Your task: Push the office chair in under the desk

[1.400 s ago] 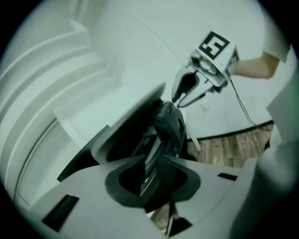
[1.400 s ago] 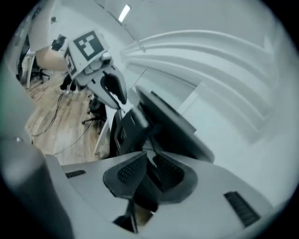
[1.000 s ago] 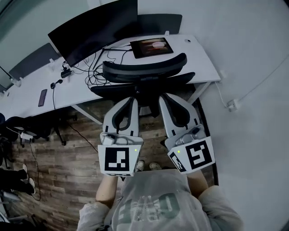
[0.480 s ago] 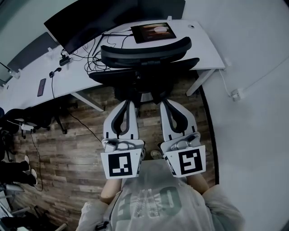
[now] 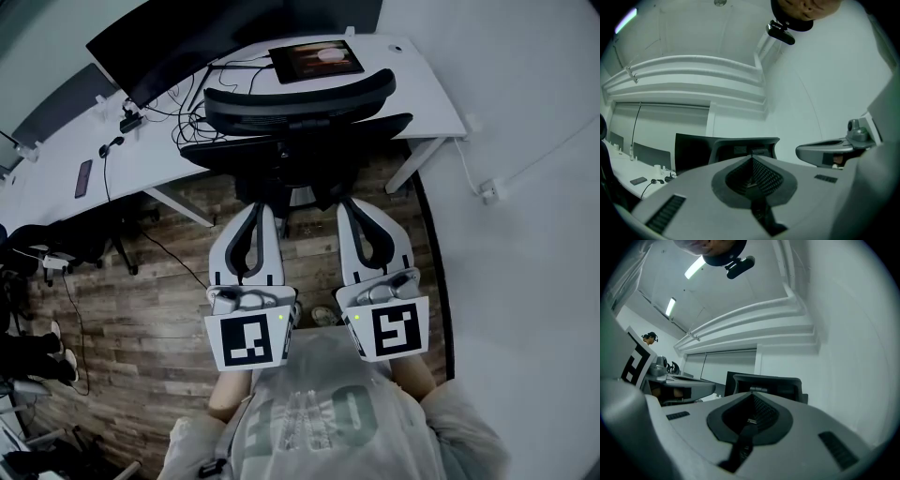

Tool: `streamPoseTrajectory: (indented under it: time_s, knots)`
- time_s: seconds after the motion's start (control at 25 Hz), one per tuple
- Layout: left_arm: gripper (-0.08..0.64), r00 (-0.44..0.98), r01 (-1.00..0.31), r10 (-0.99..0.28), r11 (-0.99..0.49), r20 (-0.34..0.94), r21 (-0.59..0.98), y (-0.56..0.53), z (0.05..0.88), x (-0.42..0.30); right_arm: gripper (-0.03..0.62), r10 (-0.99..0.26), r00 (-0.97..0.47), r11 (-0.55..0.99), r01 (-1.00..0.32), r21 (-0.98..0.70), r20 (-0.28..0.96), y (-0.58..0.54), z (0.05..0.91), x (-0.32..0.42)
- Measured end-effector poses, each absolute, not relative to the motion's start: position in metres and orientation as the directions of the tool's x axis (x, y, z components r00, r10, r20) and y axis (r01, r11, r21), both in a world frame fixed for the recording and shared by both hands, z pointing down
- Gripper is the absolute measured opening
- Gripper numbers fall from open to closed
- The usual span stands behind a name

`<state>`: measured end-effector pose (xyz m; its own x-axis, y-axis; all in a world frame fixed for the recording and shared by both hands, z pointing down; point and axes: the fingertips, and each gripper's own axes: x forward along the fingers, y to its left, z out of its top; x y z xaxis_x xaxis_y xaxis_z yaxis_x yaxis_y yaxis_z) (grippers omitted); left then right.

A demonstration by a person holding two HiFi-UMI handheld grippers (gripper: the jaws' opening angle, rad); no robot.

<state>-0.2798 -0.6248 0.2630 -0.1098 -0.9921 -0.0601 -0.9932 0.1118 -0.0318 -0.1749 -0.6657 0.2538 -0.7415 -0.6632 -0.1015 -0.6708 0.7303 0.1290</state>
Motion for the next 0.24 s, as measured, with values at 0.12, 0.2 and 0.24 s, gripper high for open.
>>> streamPoseTrajectory:
  time_s: [0.12,0.2,0.24]
  knots:
    - [0.015,-0.114,-0.993,-0.991,0.115,-0.067,-0.018,-0.6258,0.2595,-0.2786,0.02,-0.673,-0.732,0.72,-0.682,0.129,-0.107,-0.6708,0.2515,-0.1701]
    - [0.015,-0.114,-0.993,-0.991,0.116,-0.064,-0.021,-0.6255,0.2594,-0.2788,0.02,-0.682,-0.724,0.713,-0.69,0.126,-0.108,-0.6733,0.2512,-0.1669]
    - [0.015,-0.114,-0.993,-0.991,0.116,-0.063,-0.023,-0.6254,0.2593,-0.2789,0.02,-0.686,-0.72,0.709,-0.694,0.123,-0.108,-0.6745,0.2511,-0.1652]
